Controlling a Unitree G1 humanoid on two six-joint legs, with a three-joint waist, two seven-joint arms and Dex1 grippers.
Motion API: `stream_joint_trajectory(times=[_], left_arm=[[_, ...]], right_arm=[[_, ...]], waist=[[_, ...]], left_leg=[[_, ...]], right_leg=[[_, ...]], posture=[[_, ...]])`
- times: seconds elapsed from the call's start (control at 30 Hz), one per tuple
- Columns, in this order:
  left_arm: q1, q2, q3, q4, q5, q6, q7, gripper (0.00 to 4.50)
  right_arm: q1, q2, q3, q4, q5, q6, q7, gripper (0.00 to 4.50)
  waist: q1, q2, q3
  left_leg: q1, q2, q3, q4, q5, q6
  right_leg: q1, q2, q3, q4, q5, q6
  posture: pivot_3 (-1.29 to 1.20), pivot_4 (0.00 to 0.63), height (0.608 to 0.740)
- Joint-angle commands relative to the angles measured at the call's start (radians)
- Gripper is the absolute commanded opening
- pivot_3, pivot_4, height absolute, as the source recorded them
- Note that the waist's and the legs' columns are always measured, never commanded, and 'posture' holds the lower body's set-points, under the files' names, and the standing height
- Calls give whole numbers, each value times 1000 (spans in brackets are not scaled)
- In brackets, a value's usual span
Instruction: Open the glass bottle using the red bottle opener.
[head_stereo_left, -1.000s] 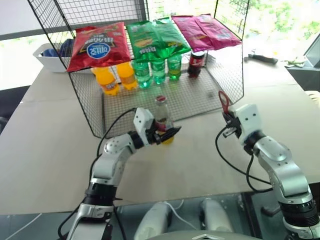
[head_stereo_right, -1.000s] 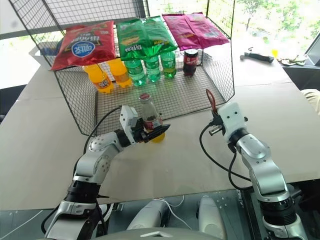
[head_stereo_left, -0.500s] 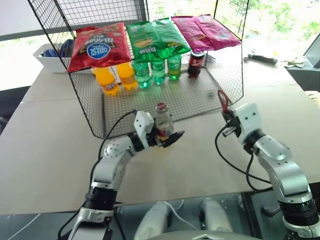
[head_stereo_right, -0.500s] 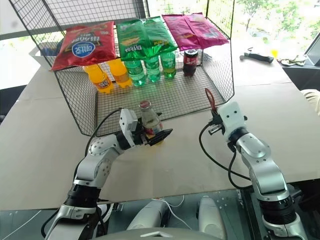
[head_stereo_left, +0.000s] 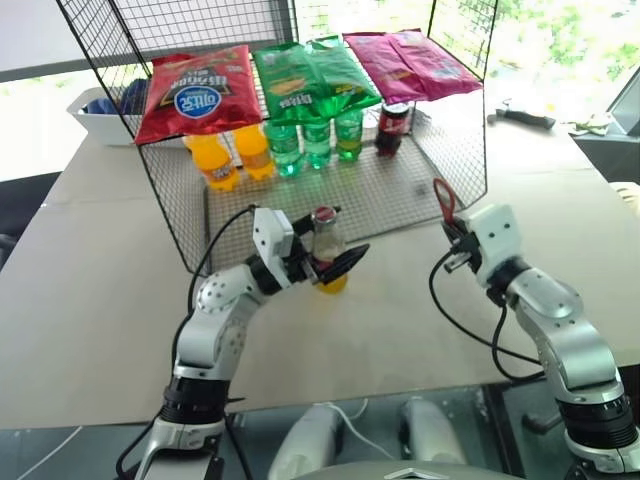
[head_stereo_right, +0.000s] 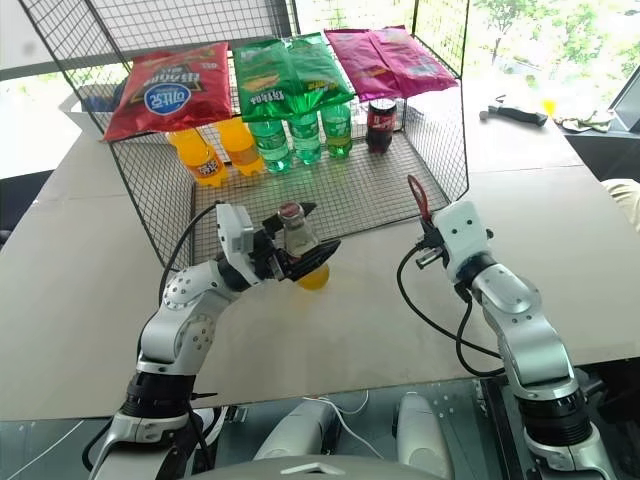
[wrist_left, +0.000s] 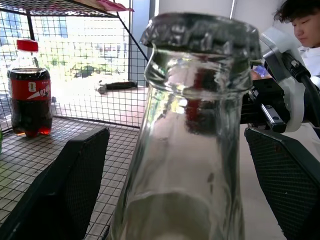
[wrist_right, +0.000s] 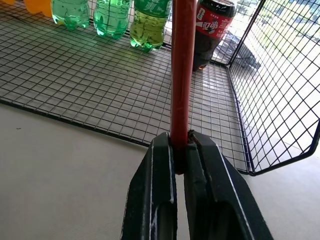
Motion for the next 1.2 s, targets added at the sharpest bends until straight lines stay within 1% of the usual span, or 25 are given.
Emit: stream_joint_trajectory(times=[0.03, 0.17, 0.27, 0.47, 0.63, 0.67, 0.7, 0.73, 0.77, 0.83, 1.2], left_arm=[[-8, 4, 2, -35, 26, -72, 4, 4456], [-15, -8, 2, -16, 54, -152, 11, 4456], [-10, -17, -7, -4, 65, -178, 17, 4456], [36, -34, -26, -2, 51, -168, 11, 4456], [30, -48, -22, 12, 38, -171, 19, 4456], [30, -53, -20, 13, 34, -173, 21, 3966], [29, -56, -19, 13, 32, -174, 22, 3764], [28, -62, -17, 12, 29, -175, 26, 3385], [27, -66, -14, 10, 27, -174, 30, 2841], [25, -71, -6, 7, 17, -168, 38, 2183], [19, -66, 3, 6, -9, -139, 43, 2220]], right_arm=[[-23, -1, -11, -15, -6, -25, 11, 0], [-32, -2, -10, -7, -8, -28, 23, 0], [-38, -4, -12, 1, -10, -33, 31, 0], [-73, -6, -11, 20, -16, -39, 48, 0], [-92, -4, -3, 31, -20, -46, 59, 0], [-94, -3, -1, 31, -22, -47, 61, 0], [-95, 0, 3, 31, -24, -48, 62, 0], [-95, 3, 10, 30, -26, -49, 63, 0], [-95, 5, 13, 29, -27, -49, 63, 0], [-95, 8, 19, 30, -29, -52, 64, 0], [-93, 9, 21, 53, -36, -80, 72, 0]], waist=[[0, 0, 0], [0, 0, 0], [0, 0, 0], [-1, 0, 0], [1, 0, 0], [1, 0, 0], [1, 0, 0], [0, 0, 0], [0, 0, 0], [0, 0, 0], [-1, 0, 0]], left_leg=[[0, 0, 0, 0, 0, 0], [0, 0, 0, 0, 0, 0], [0, 0, 0, 0, 0, 0], [0, 0, 1, 0, 0, 0], [0, 0, 0, 0, 0, 0], [0, 0, 0, 0, 0, 0], [0, 0, 0, 0, 0, 0], [0, 0, 0, 0, 0, 0], [0, 0, 0, 0, 0, 0], [0, 0, 0, 0, 0, 0], [0, 0, 0, 0, 0, 0]], right_leg=[[0, 0, 0, 0, 0, 0], [0, 0, 0, 0, 0, 0], [0, 0, 0, 0, 0, 0], [0, 0, 0, 0, 0, 0], [0, 0, 0, 0, 0, 0], [0, 0, 0, 0, 0, 0], [0, 0, 0, 0, 0, 0], [0, 0, 0, 0, 0, 0], [0, 0, 0, 0, 0, 0], [0, 0, 0, 0, 0, 0], [0, 0, 0, -1, 0, 0]], posture=[[0, 150, 740], [0, 150, 740], [0, 150, 740], [0, 150, 740], [0, 150, 740], [0, 150, 740], [0, 150, 740], [0, 150, 740], [0, 150, 740], [0, 150, 740], [0, 150, 740]])
